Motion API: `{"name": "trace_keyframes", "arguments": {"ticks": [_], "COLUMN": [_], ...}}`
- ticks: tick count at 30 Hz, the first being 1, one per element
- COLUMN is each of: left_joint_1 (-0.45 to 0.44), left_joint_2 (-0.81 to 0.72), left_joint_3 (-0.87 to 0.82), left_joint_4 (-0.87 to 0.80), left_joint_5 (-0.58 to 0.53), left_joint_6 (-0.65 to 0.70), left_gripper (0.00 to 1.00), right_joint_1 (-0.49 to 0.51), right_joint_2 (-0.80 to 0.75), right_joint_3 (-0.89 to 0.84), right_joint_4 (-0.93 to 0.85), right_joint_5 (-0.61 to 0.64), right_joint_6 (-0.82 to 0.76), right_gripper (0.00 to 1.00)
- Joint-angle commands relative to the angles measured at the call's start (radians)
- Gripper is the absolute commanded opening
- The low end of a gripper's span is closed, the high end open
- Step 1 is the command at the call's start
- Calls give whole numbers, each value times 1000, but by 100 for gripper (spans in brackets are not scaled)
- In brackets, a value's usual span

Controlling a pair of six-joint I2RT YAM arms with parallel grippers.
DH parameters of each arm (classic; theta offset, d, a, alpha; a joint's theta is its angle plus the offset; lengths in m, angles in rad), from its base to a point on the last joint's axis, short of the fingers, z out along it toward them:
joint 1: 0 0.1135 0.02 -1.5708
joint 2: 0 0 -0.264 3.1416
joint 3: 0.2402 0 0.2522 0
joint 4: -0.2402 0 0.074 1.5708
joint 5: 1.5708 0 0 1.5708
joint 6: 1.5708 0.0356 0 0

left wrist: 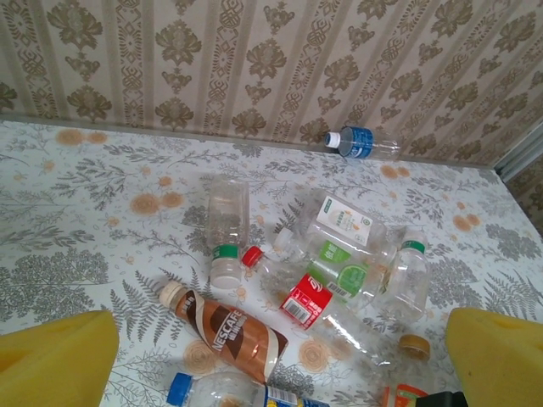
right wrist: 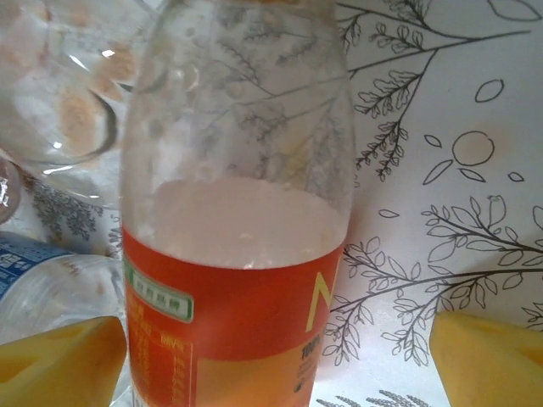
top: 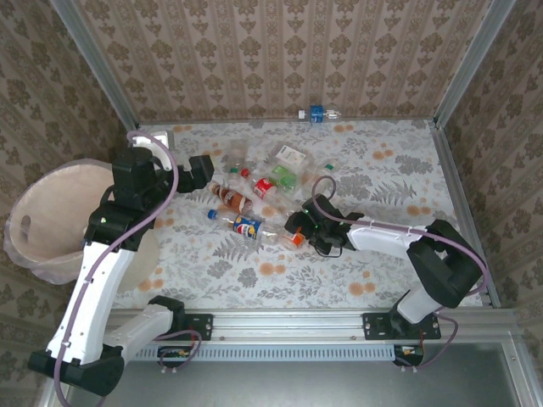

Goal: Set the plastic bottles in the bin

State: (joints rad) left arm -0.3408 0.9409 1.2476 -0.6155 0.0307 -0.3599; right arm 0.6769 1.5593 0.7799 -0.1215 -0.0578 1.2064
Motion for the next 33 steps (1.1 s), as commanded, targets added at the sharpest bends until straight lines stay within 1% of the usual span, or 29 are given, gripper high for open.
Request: {"name": "trace_keyframes", "arguments": {"ticks": [1,3,4,7,10,13,17,22,23,24,25,29,30,33], "left_joint_1": [-5,-5,-6,-5,-5,-6,-5,-6,-4,-7,-6,-11,-14,-37], "left_joint_2": [-7,-7,-7,-5,-1,5,1,-6,-5,-2,0,29,40,73], "left_joint_3": [-10,-10,-10,-10,-14,-13,-17,-28,-31,-33,-38,-49,-50,-51], "left_joint_4": [-2,-3,-4,-4,1,1,10,44,57,74,92,150,162,197], "left_joint_5": [-34,-34,-37,-44,-48,-40,-17,18,37,60,82,164,179,207], "left_joint_6": [-16,-18,-18,-19,-22,-22,-19,-20,-19,-19,-21,-28,-29,-26], "left_gripper": [100,100,100,100,100,100,99,100,100,100,100,100,100,100], "right_joint_1": [-20,-28,-30,-32,-37,-43,-52,-57,-56,-60,-64,-93,-102,-125], "right_joint_2": [15,4,-4,-29,-17,-1,-4,-54,-71,-90,-105,-162,-197,-241], "right_joint_3": [-31,-57,-65,-88,-95,-103,-132,-173,-178,-192,-203,-237,-246,-255], "right_joint_4": [-18,-10,-14,-11,3,33,87,140,156,190,228,310,324,332], "right_joint_5": [-39,-36,-30,-13,-29,-46,-59,-40,-32,-34,-41,-62,-67,-92], "right_joint_6": [52,74,81,94,101,104,115,111,97,77,56,-54,-84,-201], "right_gripper": [83,75,74,73,72,69,62,57,55,51,50,49,49,50]}}
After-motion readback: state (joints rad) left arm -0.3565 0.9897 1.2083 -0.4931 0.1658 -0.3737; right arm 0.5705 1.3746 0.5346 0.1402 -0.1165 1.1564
